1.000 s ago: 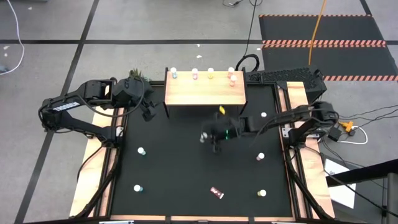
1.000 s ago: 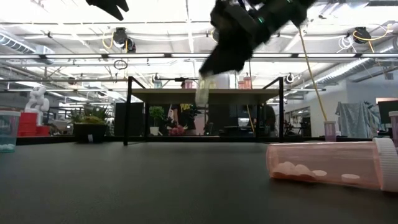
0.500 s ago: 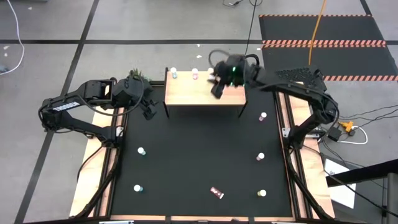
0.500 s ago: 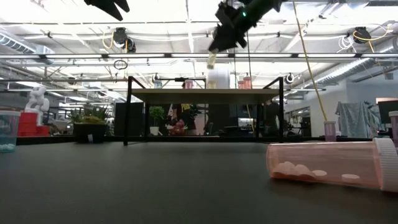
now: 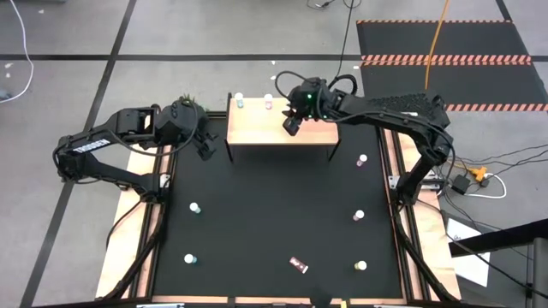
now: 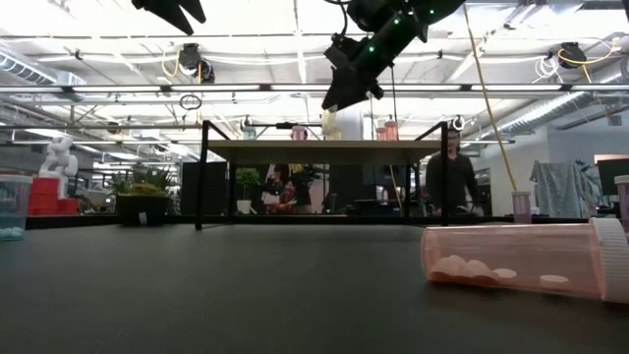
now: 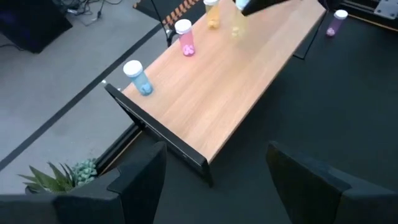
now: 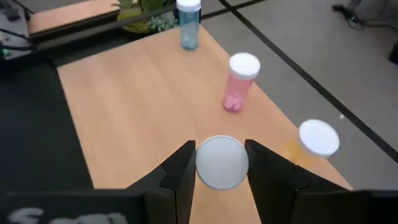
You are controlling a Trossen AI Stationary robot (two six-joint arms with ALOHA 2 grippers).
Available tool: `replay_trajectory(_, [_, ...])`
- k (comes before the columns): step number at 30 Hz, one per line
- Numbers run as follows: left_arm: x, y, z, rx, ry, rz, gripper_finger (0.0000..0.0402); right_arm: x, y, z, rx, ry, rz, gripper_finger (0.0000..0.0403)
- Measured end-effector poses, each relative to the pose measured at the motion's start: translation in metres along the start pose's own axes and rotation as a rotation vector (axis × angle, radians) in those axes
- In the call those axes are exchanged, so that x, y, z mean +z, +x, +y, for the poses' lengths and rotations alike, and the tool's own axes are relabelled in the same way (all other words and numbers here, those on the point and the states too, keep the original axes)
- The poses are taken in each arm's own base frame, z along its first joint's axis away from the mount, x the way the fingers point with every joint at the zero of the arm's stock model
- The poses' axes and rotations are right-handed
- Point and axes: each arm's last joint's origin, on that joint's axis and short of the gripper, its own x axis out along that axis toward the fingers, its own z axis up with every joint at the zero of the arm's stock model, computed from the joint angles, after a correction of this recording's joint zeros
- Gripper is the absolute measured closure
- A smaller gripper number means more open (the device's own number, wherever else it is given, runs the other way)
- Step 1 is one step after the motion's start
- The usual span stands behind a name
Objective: Pick and place medicine bottles onto shelf by color
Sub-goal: Put the top yellow pill bottle aligned with the other yellow pill bottle on the shelf
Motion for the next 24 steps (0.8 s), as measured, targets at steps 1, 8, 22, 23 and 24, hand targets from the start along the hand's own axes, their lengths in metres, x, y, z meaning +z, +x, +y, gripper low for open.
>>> replay_trajectory(1, [0.0, 0.0, 0.0, 0.0, 0.001, 0.001, 0.0128, 0.0, 0.0, 0.0, -0.002, 0.001, 0.004, 0.0279])
replay_trajectory(8, [0.0, 0.0, 0.0, 0.0, 0.001, 0.002, 0.0128, -0.005, 0.0, -0.01, -0.046, -0.012, 0.049, 0.0279])
replay_trajectory(22, [0.0, 0.0, 0.001, 0.049, 0.002, -0.013, 0.0128, -0.015, 0.003, -0.011, -0.044, -0.007, 0.097, 0.0279])
replay_trajectory(23, [0.0, 0.0, 0.001, 0.049, -0.002, -0.013, 0.0128, -0.015, 0.004, -0.011, -0.042, -0.006, 0.096, 0.0279])
replay_trajectory(24, [0.0, 0.0, 0.001, 0.049, -0.007, -0.013, 0.0128, -0.016, 0.004, -0.01, -0.032, -0.006, 0.096, 0.0279])
